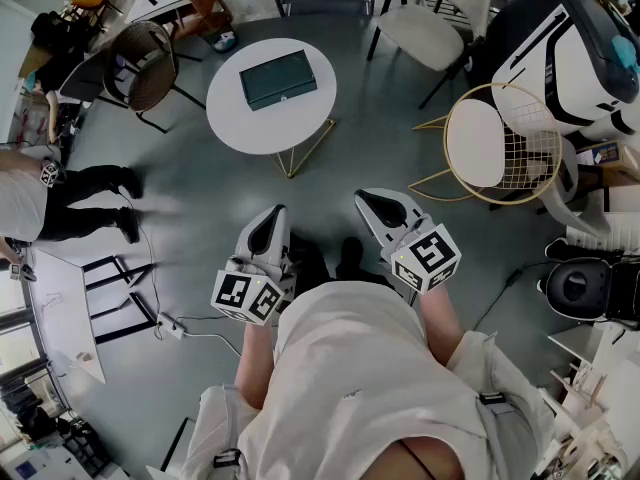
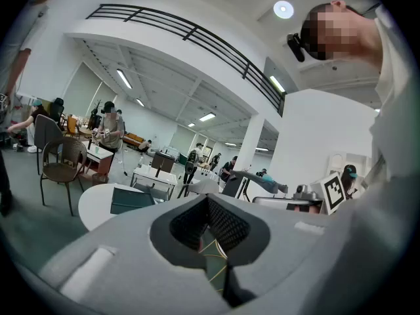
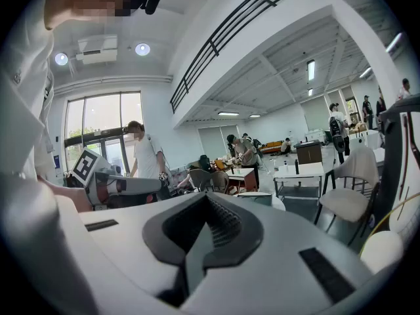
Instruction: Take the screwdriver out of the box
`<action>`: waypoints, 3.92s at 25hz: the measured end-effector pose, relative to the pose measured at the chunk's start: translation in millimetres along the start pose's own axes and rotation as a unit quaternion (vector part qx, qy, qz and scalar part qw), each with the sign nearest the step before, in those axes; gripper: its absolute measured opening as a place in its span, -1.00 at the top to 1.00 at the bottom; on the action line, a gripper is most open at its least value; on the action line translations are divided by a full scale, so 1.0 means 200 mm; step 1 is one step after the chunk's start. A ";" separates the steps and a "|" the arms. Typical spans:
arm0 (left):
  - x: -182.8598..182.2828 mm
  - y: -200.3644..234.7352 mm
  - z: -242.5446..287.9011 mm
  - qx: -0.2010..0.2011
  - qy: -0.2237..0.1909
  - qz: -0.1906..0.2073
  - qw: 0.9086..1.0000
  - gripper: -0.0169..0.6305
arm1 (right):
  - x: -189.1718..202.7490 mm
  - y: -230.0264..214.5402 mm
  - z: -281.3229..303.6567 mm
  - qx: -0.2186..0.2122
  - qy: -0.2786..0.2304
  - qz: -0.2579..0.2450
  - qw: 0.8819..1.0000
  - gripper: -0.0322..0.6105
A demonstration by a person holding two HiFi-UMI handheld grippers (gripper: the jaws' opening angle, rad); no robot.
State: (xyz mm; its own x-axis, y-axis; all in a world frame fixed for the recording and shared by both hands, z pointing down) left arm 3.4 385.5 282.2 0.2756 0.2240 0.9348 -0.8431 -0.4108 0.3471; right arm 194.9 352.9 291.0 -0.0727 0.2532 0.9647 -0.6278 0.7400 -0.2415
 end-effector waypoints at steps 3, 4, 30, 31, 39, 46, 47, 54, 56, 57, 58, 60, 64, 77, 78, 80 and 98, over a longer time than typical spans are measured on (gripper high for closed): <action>0.00 0.03 -0.02 -0.001 0.005 0.005 1.000 0.92 | 0.00 0.02 0.03 -0.002 -0.001 0.000 1.000 0.88; 0.00 0.03 -0.03 -0.003 0.006 0.004 1.000 0.92 | 0.00 0.03 0.04 -0.002 0.000 0.001 1.000 0.88; -0.06 0.37 0.01 0.007 0.010 -0.017 1.000 0.92 | -0.01 0.04 0.32 0.042 0.007 0.019 0.999 0.88; -0.08 0.40 0.03 0.010 0.009 -0.016 1.000 0.92 | -0.02 0.03 0.34 0.045 0.008 0.017 0.999 0.88; -0.23 0.68 0.16 0.036 -0.003 -0.013 0.999 0.92 | -0.11 0.01 0.65 0.062 0.012 0.015 0.998 0.88; -0.37 0.97 0.21 0.054 0.001 -0.010 0.998 0.92 | -0.17 0.07 0.97 0.067 0.005 0.026 0.997 0.88; -0.39 1.02 0.21 0.056 0.002 -0.009 0.998 0.92 | -0.18 0.08 1.01 0.068 0.004 0.029 0.997 0.88; -0.44 1.27 0.23 0.057 0.017 0.004 0.998 0.92 | -0.13 0.13 1.18 0.092 0.026 0.039 0.995 0.88; -0.41 1.31 0.24 0.062 0.028 0.000 0.998 0.92 | -0.11 0.14 1.21 0.098 0.032 0.044 0.994 0.88; -0.40 1.32 0.25 0.066 0.033 -0.006 0.997 0.92 | -0.10 0.14 1.21 0.101 0.035 0.047 0.993 0.88; -0.38 1.32 0.26 0.070 0.038 -0.012 0.997 0.92 | -0.09 0.13 1.22 0.104 0.039 0.049 0.993 0.88; -0.34 1.32 0.29 0.077 0.051 -0.020 0.996 0.92 | -0.06 0.12 1.20 0.114 0.051 0.057 0.991 0.88; -0.25 1.30 0.35 0.083 0.077 -0.029 0.993 0.92 | -0.01 0.09 1.19 0.125 0.064 0.072 0.987 0.88; -0.47 1.33 0.72 0.063 0.060 0.019 0.996 0.92 | -0.14 -0.35 1.44 0.101 0.028 0.087 0.991 0.88; -0.48 1.34 0.76 0.058 0.058 0.020 0.996 0.92 | -0.16 -0.39 1.46 0.098 0.028 0.086 0.991 0.88; -0.51 1.34 0.84 0.051 0.054 0.020 0.997 0.92 | -0.18 -0.47 1.49 0.090 0.030 0.086 0.992 0.88; -0.25 1.43 1.17 -0.028 0.130 0.000 0.991 0.92 | 0.05 -0.85 1.69 0.030 0.114 0.139 0.983 0.88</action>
State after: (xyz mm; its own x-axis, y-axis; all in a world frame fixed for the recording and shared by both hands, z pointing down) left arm -143.6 49.2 353.2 0.1535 0.4481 0.8807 -0.8696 -0.3621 0.3358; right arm 38.1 19.2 376.6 -0.0768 0.5781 0.8124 -0.6528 0.5867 -0.4792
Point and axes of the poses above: the fingertips, and each gripper's own axes: z forward along the fingers, y to its left, x out of its underside, the point moved 5 cm from there along -z, backward along the fingers, and after that the axes turned 6 degrees about -y, right-handed, at the moved point
